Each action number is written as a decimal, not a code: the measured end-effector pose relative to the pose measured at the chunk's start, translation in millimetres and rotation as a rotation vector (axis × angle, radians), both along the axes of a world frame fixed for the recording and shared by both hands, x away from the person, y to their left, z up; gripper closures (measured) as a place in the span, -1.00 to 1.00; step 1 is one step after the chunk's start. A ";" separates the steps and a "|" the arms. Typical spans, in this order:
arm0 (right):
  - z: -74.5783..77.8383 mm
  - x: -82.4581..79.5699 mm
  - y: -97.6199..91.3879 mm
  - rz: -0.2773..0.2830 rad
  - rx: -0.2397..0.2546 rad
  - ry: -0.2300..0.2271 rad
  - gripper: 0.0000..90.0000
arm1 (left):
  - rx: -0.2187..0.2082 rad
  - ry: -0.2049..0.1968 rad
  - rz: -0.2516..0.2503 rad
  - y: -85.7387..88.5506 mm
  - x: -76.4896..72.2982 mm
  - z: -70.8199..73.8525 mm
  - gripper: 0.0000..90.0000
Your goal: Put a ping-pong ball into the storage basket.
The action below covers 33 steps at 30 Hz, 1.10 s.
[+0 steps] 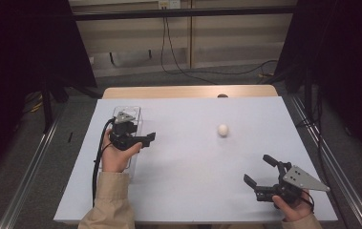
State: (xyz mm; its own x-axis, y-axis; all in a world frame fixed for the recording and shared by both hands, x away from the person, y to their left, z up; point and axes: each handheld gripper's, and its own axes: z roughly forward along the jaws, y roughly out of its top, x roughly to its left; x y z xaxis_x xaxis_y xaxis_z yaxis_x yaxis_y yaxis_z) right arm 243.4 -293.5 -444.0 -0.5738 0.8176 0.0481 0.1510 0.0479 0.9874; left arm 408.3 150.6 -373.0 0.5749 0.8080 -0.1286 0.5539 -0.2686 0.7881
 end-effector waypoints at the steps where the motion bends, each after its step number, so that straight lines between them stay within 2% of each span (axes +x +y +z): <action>1: 0.0 0.0 0.1 0.000 0.000 0.000 -0.94 | 0.000 0.003 -0.001 -0.8 -0.1 0.0 -0.52; 8: -0.1 0.1 0.2 0.000 0.000 0.000 -0.94 | 0.007 -0.003 -0.025 -6.8 -0.9 1.4 -0.56; 33: -0.1 0.3 0.1 0.001 -0.001 0.003 -0.94 | 0.009 0.014 -0.085 -37.3 -1.1 -9.3 -0.71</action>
